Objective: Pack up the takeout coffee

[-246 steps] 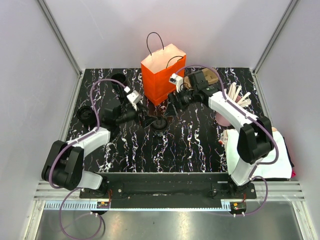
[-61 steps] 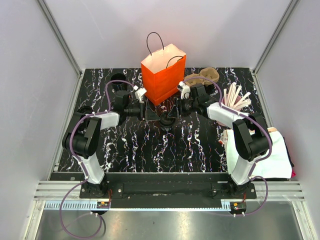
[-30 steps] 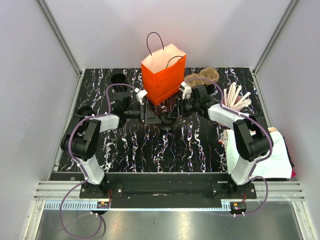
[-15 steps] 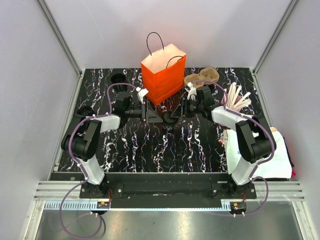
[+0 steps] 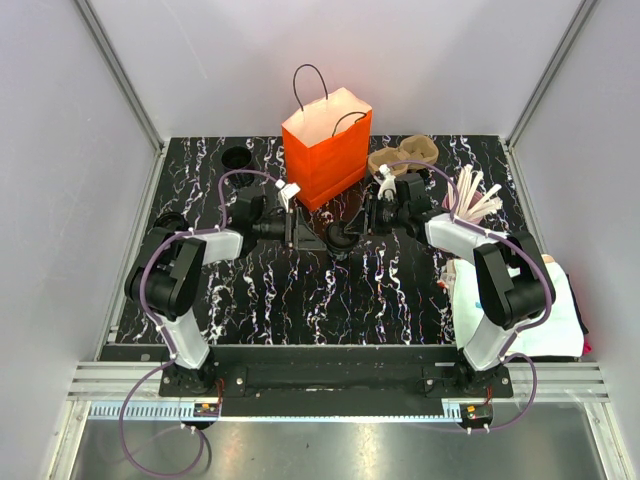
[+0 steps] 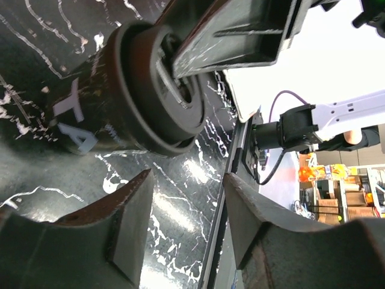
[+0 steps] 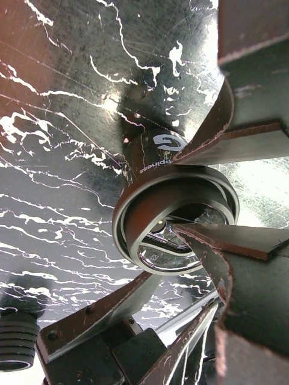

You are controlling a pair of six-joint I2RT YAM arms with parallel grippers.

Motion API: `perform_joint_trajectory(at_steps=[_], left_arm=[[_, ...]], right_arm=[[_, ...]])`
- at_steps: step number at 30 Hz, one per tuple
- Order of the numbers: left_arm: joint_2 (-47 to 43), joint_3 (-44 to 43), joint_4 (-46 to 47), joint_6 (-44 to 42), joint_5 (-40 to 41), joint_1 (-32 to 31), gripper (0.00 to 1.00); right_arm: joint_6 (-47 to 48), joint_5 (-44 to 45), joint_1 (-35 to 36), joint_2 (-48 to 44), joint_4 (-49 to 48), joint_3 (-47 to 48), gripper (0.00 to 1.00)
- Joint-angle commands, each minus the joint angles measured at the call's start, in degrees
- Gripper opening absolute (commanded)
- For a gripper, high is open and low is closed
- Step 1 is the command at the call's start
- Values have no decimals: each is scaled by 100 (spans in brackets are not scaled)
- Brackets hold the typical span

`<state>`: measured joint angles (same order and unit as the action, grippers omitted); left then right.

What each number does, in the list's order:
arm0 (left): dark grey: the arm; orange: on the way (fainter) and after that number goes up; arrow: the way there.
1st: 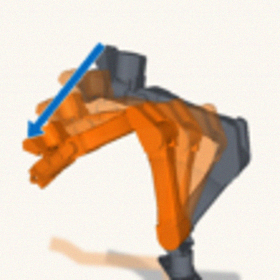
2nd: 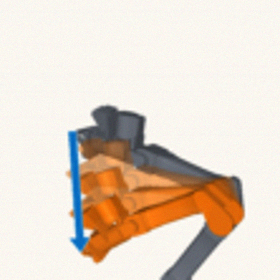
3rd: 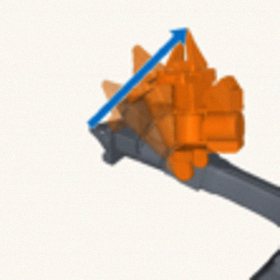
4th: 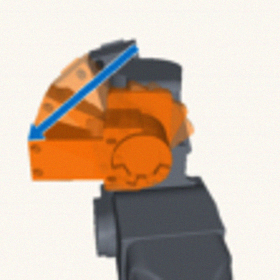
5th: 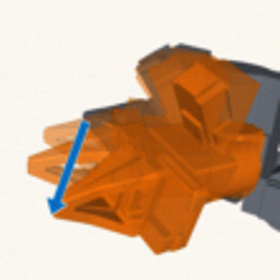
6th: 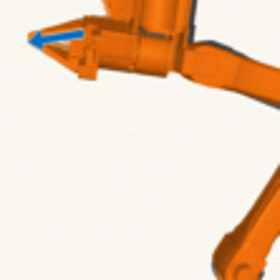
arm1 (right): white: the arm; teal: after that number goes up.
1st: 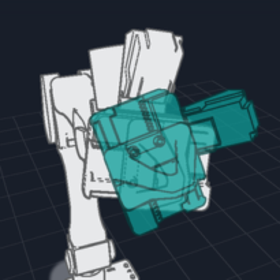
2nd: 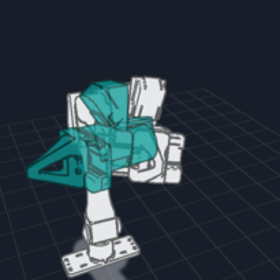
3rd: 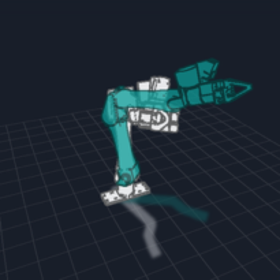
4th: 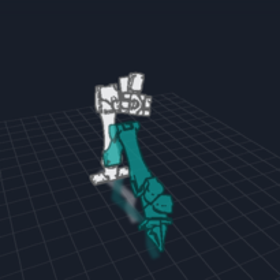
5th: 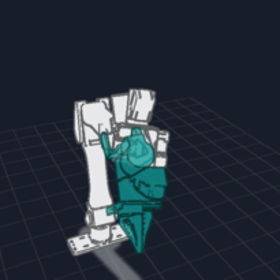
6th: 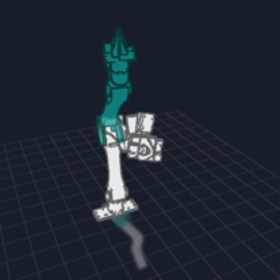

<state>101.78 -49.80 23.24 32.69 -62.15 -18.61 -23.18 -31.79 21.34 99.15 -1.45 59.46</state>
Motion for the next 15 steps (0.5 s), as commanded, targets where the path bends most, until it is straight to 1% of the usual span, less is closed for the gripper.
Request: perform_joint_trajectory(at_steps=[1,4,15], left_arm=[[-26,-188,-109,-306,150,138,57],[96,-293,-127,-281,256,130,58],[571,-706,74,9,344,103,58]], right_arm=[[147,455,-51,-116,233,-128,9],[112,428,-60,-81,198,-145,9],[112,419,-60,-63,198,-180,8]])
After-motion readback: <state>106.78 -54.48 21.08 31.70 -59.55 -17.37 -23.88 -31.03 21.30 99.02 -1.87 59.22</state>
